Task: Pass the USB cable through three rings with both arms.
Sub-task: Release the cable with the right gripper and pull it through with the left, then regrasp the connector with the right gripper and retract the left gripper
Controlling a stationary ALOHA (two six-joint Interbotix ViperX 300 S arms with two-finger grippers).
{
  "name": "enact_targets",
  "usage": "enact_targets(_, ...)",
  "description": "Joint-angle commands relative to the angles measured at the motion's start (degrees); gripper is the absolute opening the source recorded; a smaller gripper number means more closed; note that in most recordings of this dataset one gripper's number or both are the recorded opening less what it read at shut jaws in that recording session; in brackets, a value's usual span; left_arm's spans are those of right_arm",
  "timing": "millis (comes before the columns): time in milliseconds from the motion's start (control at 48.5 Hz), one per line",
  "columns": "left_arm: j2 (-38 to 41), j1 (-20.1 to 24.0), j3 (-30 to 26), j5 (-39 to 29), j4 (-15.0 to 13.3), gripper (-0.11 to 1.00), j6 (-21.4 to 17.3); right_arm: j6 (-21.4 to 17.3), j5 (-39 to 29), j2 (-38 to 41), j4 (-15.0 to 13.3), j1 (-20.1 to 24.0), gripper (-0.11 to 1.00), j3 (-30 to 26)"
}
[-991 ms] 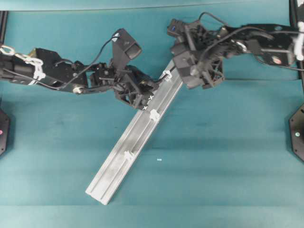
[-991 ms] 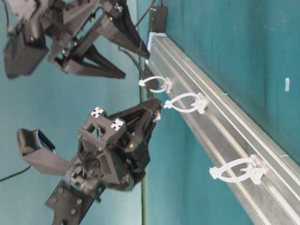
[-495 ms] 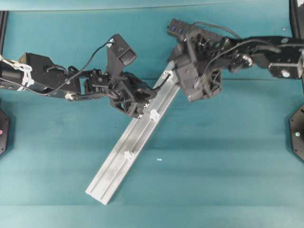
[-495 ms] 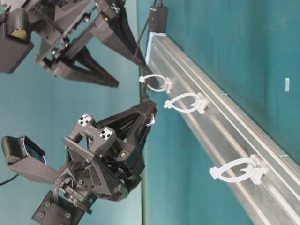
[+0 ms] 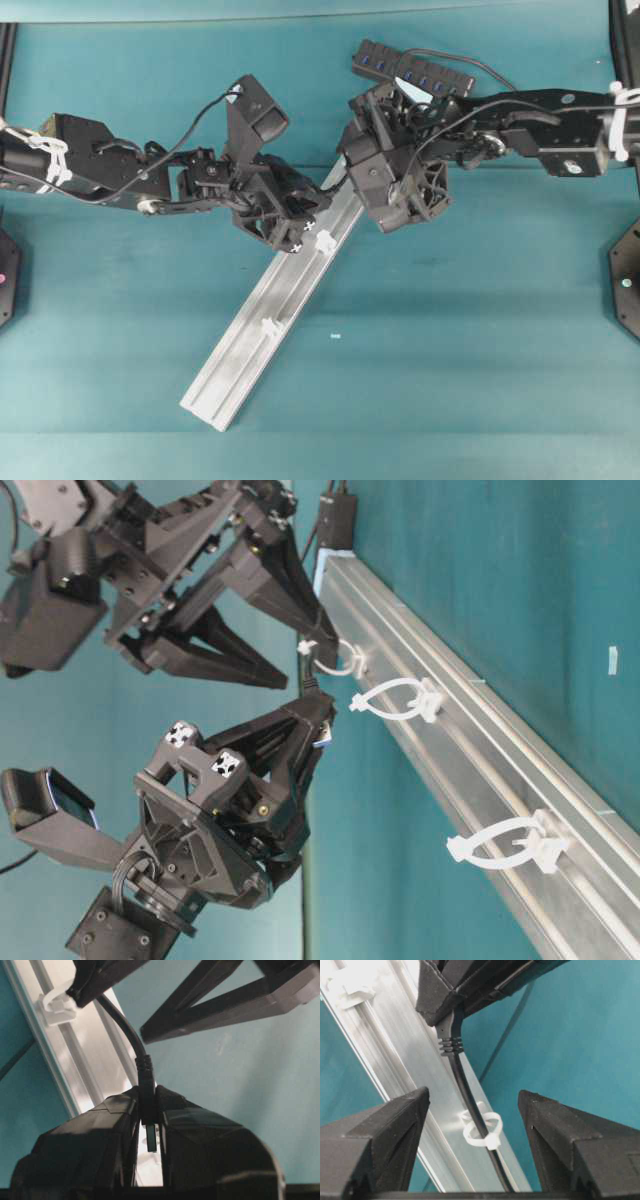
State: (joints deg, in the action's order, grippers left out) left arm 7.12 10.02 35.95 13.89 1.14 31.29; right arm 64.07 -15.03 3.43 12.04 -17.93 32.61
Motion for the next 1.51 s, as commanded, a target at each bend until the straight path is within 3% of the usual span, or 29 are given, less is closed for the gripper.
enact_targets(0,-1.4,-0.5,-1.3,0.4,0.4,0.09,-0.2,-0.4,1.4,0.7,-0.6,0.4,0.75,-0.4)
enact_targets(83,-1.4,-0.4,-1.3,0.4,0.2,0.09,-0.2,-0.4,1.4,0.9,-1.9,0.4,0.65,-0.8)
enact_targets(227,-1.3,-0.4,-1.3,0.4,0.2,0.09,-0.3,-0.4,1.1,1.2,-2.6,0.8,0.26,-1.8)
enact_targets(310,-1.3,-0.2,-1.3,0.4,0.2,0.09,-0.4,-0.4,0.4,1.4,-2.5,0.8,0.09,-1.9)
enact_targets(702,-1.7,-0.2,-0.1,1.3,0.2,0.09,-0.8,0.2,-2.3,1.4,-3.0,0.8,0.08,-1.9)
enact_targets(908,-2.5,-0.2,1.6,3.0,0.2,0.10,-0.7,2.5,-2.3,1.4,-4.0,0.8,0.08,-1.9)
enact_targets(991,-2.9,-0.2,1.9,2.9,0.2,0.26,-1.0,3.2,-2.4,1.4,-3.9,0.8,0.08,-1.9)
enact_targets(1156,-3.5,-0.4,1.8,2.8,0.2,0.74,-0.5,3.4,-3.6,1.4,-3.9,0.8,0.08,-1.9)
enact_targets(1238,-4.9,-0.5,2.0,2.7,0.2,0.92,-0.6,3.5,-4.4,1.4,-4.0,0.8,0.08,-1.9)
enact_targets(1300,-6.2,-1.1,2.2,2.2,0.2,0.99,-1.1,3.9,-5.3,1.4,-4.0,0.9,0.08,-1.9)
enact_targets(1486,-10.5,-3.0,4.2,-1.4,0.2,0.97,-1.1,5.8,-6.8,1.4,-4.0,1.1,0.08,-1.9)
